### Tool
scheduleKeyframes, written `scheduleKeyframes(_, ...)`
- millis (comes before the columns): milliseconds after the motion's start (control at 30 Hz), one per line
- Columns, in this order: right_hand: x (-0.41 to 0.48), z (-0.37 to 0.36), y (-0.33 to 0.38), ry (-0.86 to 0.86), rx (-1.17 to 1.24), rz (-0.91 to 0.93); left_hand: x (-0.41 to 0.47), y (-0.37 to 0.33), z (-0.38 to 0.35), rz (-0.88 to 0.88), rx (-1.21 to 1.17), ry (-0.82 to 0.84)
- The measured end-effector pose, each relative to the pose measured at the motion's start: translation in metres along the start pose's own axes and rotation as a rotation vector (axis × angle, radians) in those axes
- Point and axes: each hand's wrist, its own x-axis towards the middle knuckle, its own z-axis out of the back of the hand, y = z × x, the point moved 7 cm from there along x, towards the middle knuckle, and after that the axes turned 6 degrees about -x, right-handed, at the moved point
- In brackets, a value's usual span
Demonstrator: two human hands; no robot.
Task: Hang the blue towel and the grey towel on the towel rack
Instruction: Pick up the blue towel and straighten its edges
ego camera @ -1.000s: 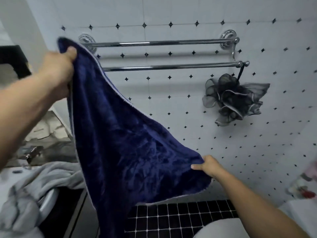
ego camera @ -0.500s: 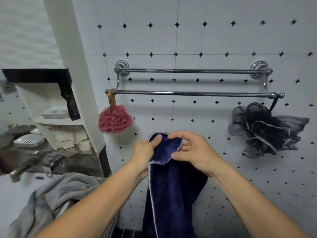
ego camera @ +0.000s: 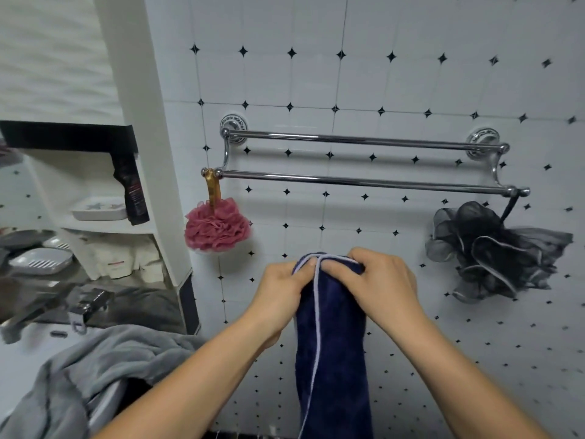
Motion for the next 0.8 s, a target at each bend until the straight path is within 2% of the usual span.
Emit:
scheduleKeyframes(133, 0.0, -0.009, 0.01, 0.008, -0.085, -0.028, -0.001, 0.009, -0.005, 0.06, -0.013, 0.083)
scheduleKeyframes(233, 0.001, -0.014, 0.021, -0.028, -0.046, 0.002, -0.004, 0.01, -0.007, 0.049, 0.002, 0.185)
scheduleKeyframes(300, 0.001, -0.02, 0.029, -0.032, 0.041, 0.027, -0.007, 0.006, -0.006, -0.004, 0.002, 0.256)
scheduleKeyframes(400, -0.001, -0.028, 0.036, 0.004, 0.303, 0.074, -0.006, 0.0, 0.007, -0.074, 0.043, 0.294)
scheduleKeyframes(500, -0.003, -0.032, 0.045, 0.033, 0.458, 0.143, -0.002, 0.004, 0.017, -0.051, 0.089, 0.305)
scheduleKeyframes(600, -0.003, -0.034, 0.051, 0.068, 0.499, 0.178, -0.001, 0.01, 0.021, -0.002, 0.114, 0.321)
scheduleKeyframes(700, -0.004, -0.041, 0.045, 0.196, 0.564, 0.135, 0.003, 0.009, 0.03, 0.033, 0.129, 0.307)
scheduleKeyframes(800, -0.022, -0.061, 0.029, 0.464, 0.726, 0.127, 0.012, -0.002, 0.043, -0.006, 0.168, 0.238)
